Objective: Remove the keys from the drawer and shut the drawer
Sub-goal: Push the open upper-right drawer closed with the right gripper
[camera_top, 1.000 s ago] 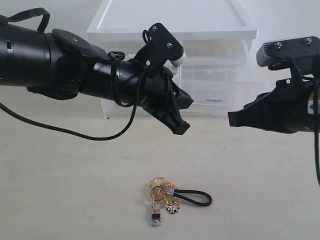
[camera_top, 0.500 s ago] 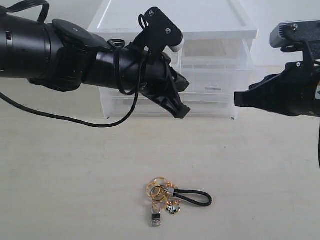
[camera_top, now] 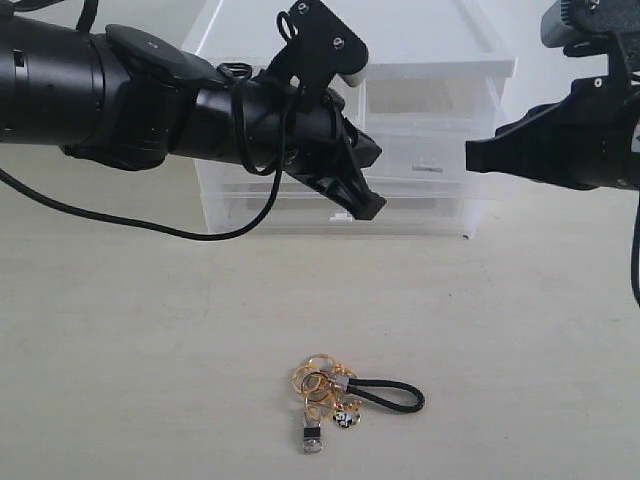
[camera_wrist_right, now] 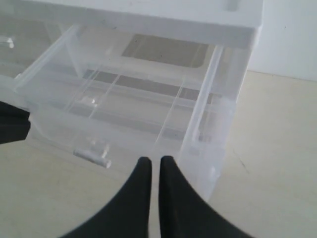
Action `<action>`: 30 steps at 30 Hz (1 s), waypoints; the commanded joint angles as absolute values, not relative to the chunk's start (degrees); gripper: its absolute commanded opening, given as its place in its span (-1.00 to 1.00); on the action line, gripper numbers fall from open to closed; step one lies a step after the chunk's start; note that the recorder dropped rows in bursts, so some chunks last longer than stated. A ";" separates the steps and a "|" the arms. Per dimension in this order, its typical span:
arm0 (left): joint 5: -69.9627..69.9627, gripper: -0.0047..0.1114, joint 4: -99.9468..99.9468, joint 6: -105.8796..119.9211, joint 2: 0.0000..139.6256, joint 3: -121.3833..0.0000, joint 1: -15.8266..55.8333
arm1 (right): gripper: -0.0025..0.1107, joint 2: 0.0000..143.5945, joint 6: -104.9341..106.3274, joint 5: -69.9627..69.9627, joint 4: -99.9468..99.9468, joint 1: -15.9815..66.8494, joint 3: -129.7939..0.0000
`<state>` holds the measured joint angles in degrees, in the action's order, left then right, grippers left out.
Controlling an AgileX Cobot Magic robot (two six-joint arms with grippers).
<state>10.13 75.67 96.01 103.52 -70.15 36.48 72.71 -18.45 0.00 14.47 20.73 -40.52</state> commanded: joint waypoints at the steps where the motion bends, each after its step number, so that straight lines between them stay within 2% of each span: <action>1: 8.40 -0.85 76.77 96.04 103.35 -71.20 36.55 | -0.96 73.24 -18.03 1.01 14.89 20.50 -41.28; 8: 12.04 -0.85 76.94 96.04 103.35 -71.21 36.55 | -0.96 70.42 -18.03 12.14 13.27 23.62 -41.15; 19: 12.24 -0.85 76.94 96.04 103.35 -71.21 36.55 | -0.96 81.02 -18.07 0.53 13.37 22.20 -40.65; 30: 7.07 -0.85 76.05 97.78 103.35 -71.21 36.55 | -0.96 85.09 -16.04 0.00 13.37 21.91 -46.56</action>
